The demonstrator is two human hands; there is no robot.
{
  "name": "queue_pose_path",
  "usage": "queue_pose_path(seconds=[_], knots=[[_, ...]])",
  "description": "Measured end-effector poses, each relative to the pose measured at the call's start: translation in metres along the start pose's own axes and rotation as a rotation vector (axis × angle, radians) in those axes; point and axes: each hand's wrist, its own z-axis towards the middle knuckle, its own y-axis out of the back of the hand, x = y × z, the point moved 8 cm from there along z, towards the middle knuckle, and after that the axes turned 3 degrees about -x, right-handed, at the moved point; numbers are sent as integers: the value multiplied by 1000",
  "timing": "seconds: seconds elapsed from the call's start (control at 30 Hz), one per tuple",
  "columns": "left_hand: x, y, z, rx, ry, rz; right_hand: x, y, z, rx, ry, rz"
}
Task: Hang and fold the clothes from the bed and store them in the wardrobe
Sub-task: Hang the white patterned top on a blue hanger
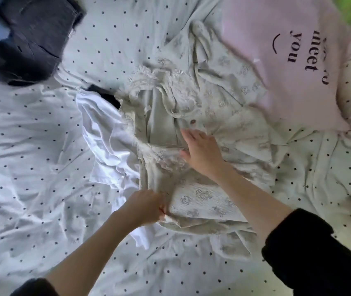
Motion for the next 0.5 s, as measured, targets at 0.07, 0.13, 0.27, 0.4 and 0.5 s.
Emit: queue_pose_path(seconds=[0.07, 0.13, 0.27, 0.4, 0.5], knots=[[9, 12, 1, -93, 60, -92, 8, -11, 2, 64, 24, 26], [29, 37, 2, -338, 190, -331, 12, -18, -5, 46, 2, 138], [84, 64, 11, -613, 565, -688, 26, -22, -36, -47, 29, 220], [89, 63, 30, -515, 681, -791, 50, -29, -65, 59, 132, 246], [84, 66, 22, -585, 720, -787, 59, -25, -78, 110, 154, 251]])
